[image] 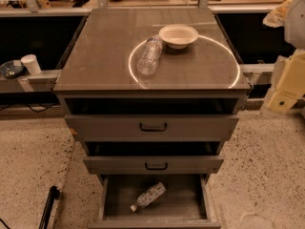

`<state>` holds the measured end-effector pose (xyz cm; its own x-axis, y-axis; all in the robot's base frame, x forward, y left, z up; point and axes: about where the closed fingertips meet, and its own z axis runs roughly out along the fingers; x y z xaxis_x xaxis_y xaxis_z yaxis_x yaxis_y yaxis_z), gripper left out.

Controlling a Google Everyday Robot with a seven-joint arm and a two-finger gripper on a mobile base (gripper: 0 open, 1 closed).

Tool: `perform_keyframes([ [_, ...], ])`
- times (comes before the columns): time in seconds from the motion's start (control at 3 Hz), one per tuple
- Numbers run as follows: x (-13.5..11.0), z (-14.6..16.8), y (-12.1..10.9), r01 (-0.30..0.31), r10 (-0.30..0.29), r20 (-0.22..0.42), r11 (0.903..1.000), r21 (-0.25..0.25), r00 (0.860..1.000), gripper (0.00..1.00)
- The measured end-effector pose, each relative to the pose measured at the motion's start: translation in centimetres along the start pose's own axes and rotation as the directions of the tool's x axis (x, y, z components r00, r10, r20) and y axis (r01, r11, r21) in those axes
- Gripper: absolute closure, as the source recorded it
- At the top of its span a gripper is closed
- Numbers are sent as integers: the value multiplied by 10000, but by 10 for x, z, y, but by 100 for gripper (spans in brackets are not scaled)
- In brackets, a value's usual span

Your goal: Pick blue plastic bottle from bottom drawer and place on counter

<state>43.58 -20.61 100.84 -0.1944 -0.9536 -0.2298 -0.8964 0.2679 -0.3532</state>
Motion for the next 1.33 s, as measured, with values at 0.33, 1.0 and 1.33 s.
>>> perform_keyframes([
  [0.33, 0, 0, 0, 0, 0, 0, 10000, 1, 10000, 0],
  [1.0, -40, 101, 36, 611, -342, 2068, 9903, -1250, 9778, 0],
  [1.33, -55, 193, 87, 903, -342, 2215, 9645, -2482, 9746, 0],
])
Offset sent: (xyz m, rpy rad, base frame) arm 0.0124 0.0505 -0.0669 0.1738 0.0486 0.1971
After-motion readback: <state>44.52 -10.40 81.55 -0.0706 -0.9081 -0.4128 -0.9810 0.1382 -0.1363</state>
